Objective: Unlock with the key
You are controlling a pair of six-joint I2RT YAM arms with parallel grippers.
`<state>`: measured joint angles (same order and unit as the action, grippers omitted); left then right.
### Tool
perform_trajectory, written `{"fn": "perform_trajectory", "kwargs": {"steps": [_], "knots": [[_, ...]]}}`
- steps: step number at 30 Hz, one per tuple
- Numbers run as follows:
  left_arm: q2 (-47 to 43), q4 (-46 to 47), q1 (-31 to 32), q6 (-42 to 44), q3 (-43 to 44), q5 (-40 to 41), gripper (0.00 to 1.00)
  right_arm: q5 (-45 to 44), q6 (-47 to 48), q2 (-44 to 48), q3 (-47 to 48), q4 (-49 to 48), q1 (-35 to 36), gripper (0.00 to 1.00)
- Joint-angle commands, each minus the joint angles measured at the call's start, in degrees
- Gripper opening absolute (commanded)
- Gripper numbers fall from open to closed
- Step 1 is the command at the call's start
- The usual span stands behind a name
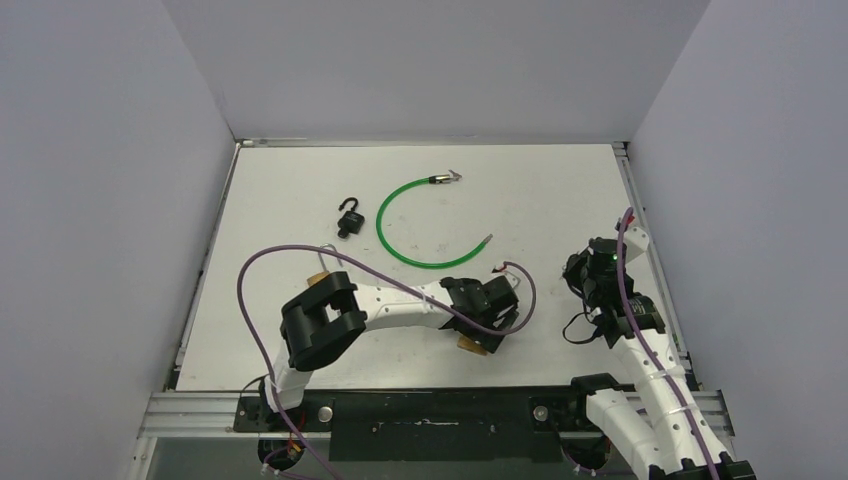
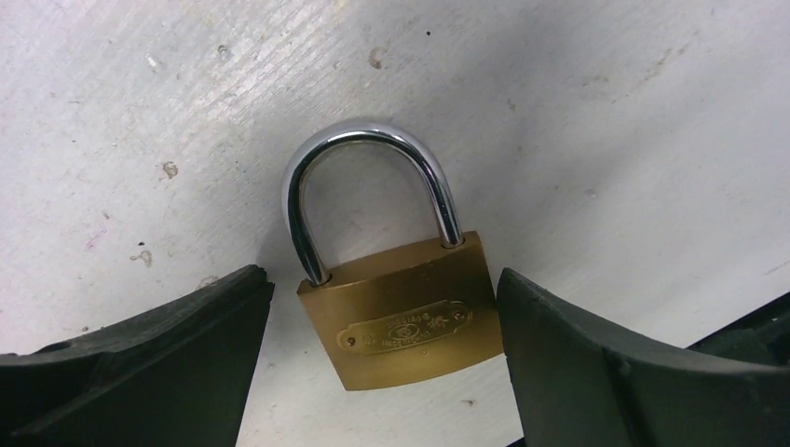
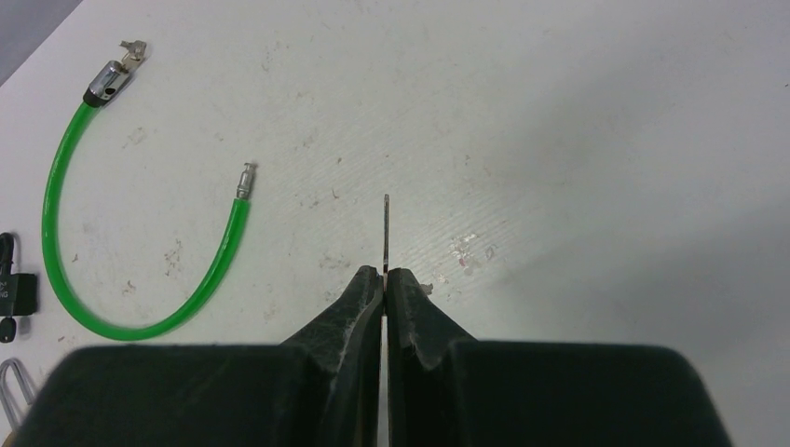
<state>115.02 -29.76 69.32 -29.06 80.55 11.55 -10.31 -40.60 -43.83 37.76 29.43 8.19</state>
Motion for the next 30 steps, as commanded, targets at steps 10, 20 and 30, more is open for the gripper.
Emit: {"fn": "perform_trajectory", "kwargs": {"steps": [10, 20, 30], "knots": [[-1.8, -8.1, -4.0, -8.3, 0.3, 8.9, 0.62, 1.8, 2.4, 0.3, 0.7, -3.3, -0.8, 0.0], [-10.7, -4.4, -17.5, -11.7, -11.5, 7.2, 0.64, 3.4, 1.6, 0.9, -0.3, -3.6, -1.0, 0.0], [-8.7, -4.5, -20.1, -13.4, -11.6, 6.3, 0.89, 4.4, 1.4, 0.5, -0.3, -3.8, -1.0, 0.0]]}}
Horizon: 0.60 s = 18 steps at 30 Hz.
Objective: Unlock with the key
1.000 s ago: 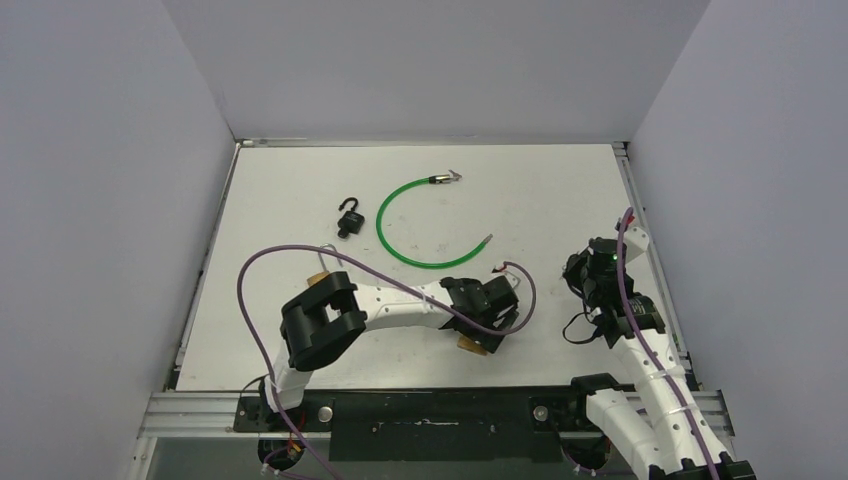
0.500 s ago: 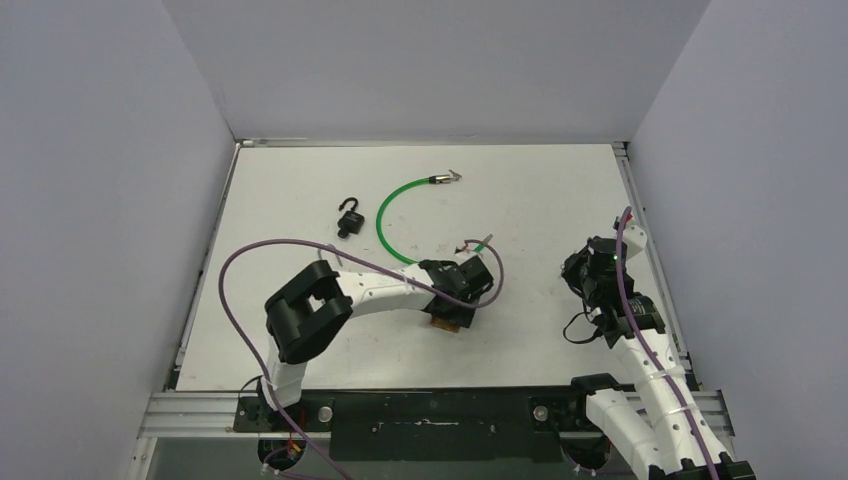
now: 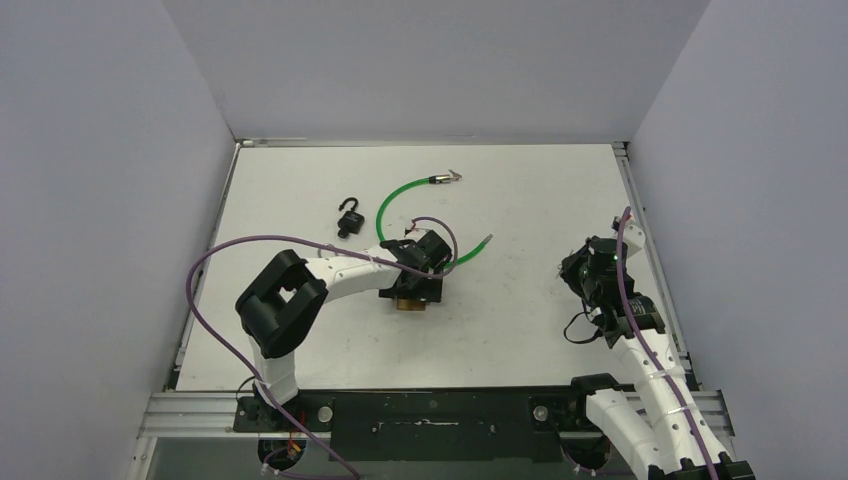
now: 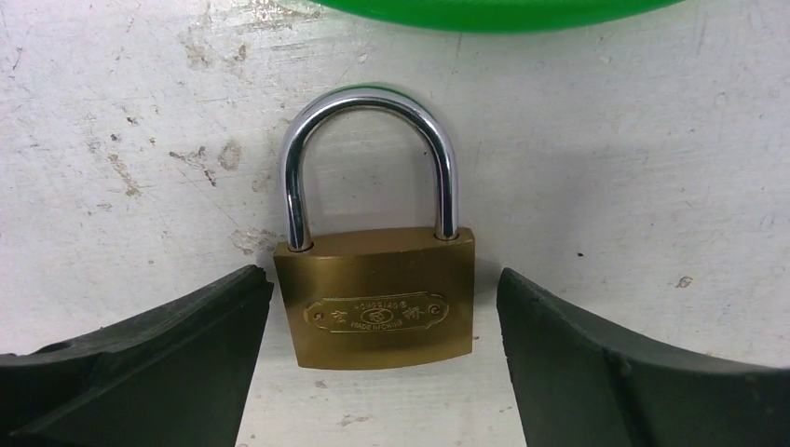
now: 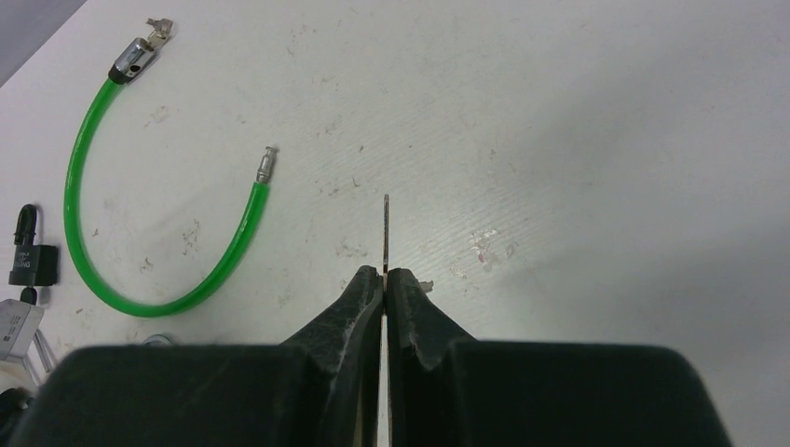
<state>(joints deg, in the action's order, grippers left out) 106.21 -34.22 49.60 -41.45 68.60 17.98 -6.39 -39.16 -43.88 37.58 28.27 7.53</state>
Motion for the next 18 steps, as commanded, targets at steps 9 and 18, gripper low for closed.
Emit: {"fn": "perform_trajectory", "kwargs": {"steps": [9, 18], "knots": [[3.6, -2.9, -0.8, -5.7, 0.6, -1.1, 0.53, 0.7, -0.3, 0.5, -0.2, -2.9, -0.3, 0.0], [-3.8, 3.1, -5.8, -9.4, 2.3, -8.8, 0.34, 22.9, 5.0, -1.0, -1.4, -14.4, -0.1, 0.0]]}}
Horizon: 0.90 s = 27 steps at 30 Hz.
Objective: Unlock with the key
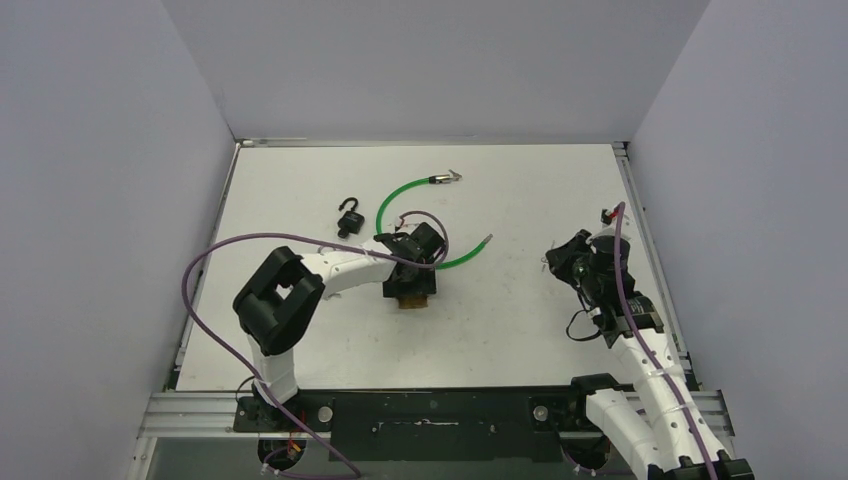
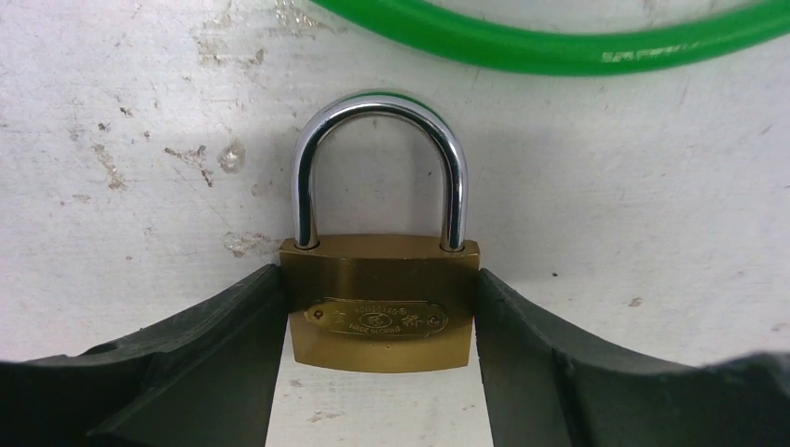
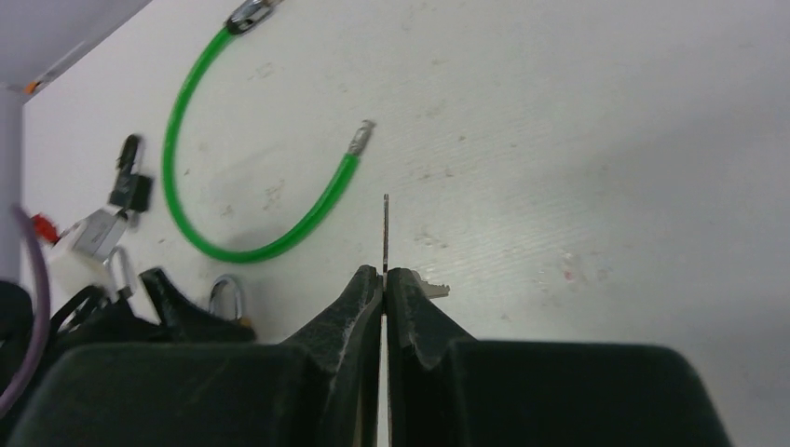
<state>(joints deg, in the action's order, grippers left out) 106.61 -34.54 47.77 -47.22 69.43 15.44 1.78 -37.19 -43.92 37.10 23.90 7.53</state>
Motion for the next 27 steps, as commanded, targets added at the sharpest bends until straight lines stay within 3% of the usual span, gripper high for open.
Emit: {"fn": "perform_trajectory", "kwargs": {"steps": [1, 5, 13, 19, 27], "knots": [[-5.6, 4.4, -5.1, -4.7, 1.9, -8.0, 0.34, 18.9, 3.0, -1.6, -1.5, -12.1, 0.2, 0.0], [-10.8, 10.7, -9.7, -10.3, 1.9, -15.1, 0.34, 26.2, 4.1, -4.2, -3.0, -18.2, 5.7, 0.0], [-16.1, 27.7, -16.1, -27.1, -4.2, -30.1, 0.33, 20.4, 11.8, -17.7, 6.1, -13.5, 23.9, 0.0], [-17.8, 33.7, -16.5, -33.1, -6.9, -33.3, 0.33, 19.0, 12.3, -23.4, 10.8, -13.7, 28.6, 0.0], [-18.5, 32.7, -16.0, -32.2, -6.6, -33.2, 0.33, 16.7, 11.8, -28.8, 14.9, -11.6, 30.1, 0.0]]}}
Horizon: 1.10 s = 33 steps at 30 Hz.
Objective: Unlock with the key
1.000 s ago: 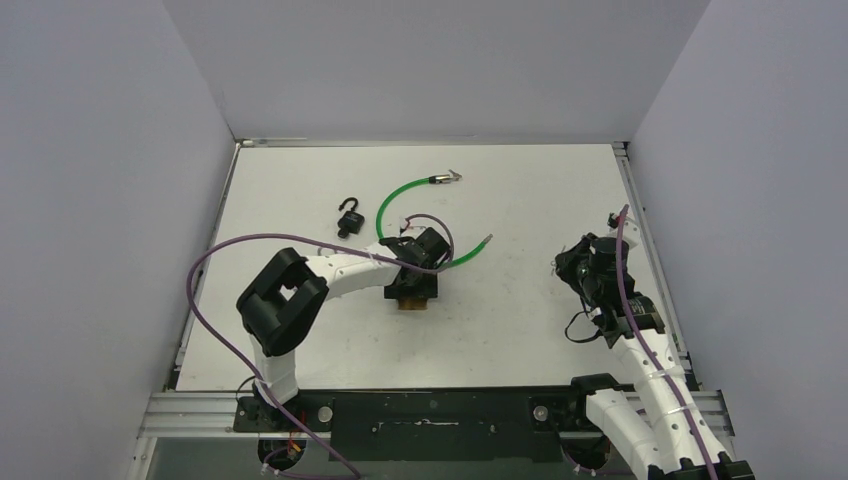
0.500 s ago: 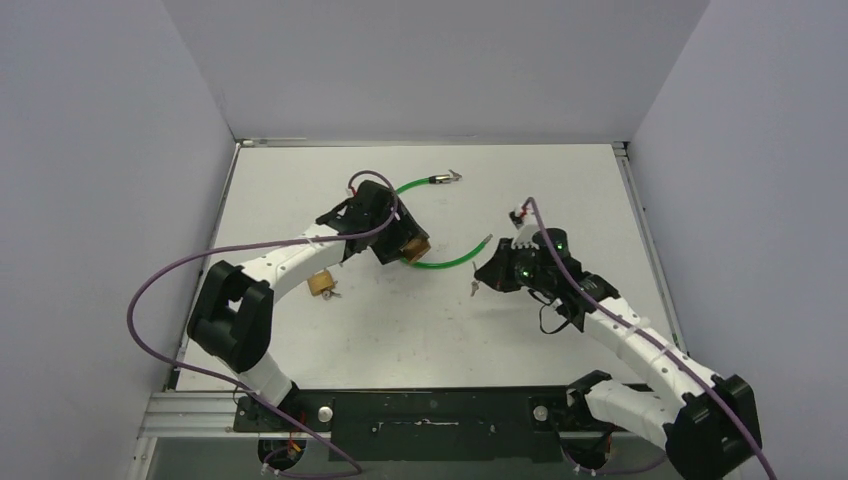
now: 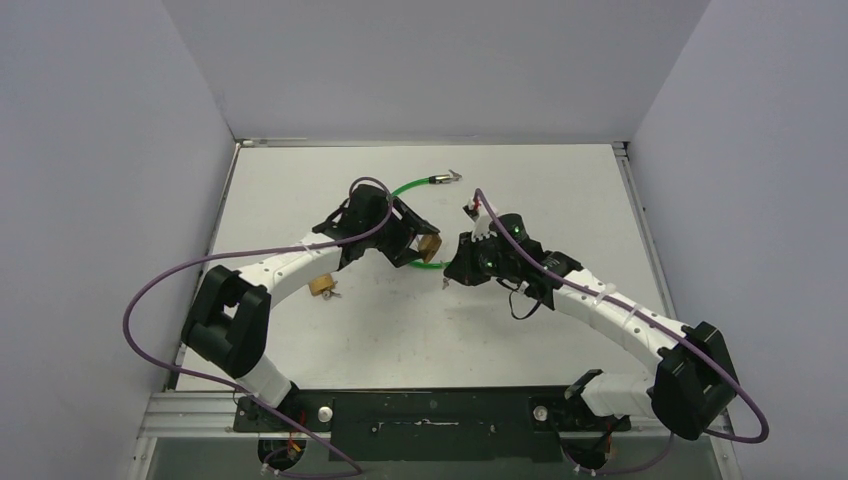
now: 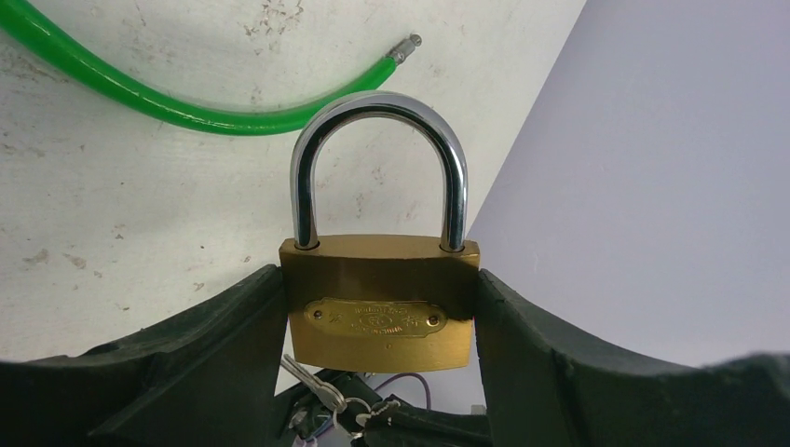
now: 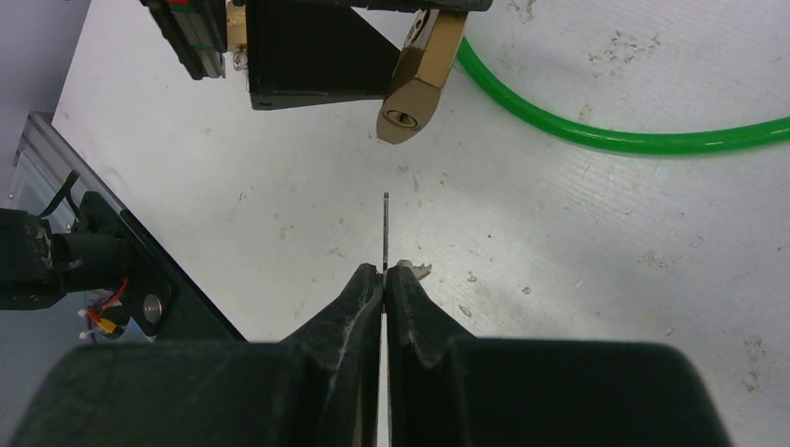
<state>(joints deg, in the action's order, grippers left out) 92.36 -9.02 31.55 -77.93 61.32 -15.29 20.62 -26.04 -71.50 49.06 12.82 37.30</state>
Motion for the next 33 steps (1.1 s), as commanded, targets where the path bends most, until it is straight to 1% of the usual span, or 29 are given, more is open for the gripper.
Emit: {"fn": "perform_trajectory", "kwargs": {"steps": [1, 12, 28, 33], "knots": [[-4.2, 7.2, 0.3, -1.4, 1.5, -2.4, 0.32, -1.9, 0.6, -1.7, 3.2, -0.4, 0.3, 0.0], [-4.0, 6.7, 1.8, 1.8, 2.7, -2.1, 0.32, -1.5, 0.0, -3.1, 5.2, -1.1, 0.5, 0.0], [-4.6, 6.6, 2.5, 1.6, 2.2, -2.0, 0.32, -2.0, -0.5, -5.3, 6.4, -0.4, 0.4, 0.0], [-4.6, 6.6, 2.5, 1.7, 2.1, -2.0, 0.31, -3.4, -1.1, -5.5, 6.7, -0.2, 0.3, 0.0]]}}
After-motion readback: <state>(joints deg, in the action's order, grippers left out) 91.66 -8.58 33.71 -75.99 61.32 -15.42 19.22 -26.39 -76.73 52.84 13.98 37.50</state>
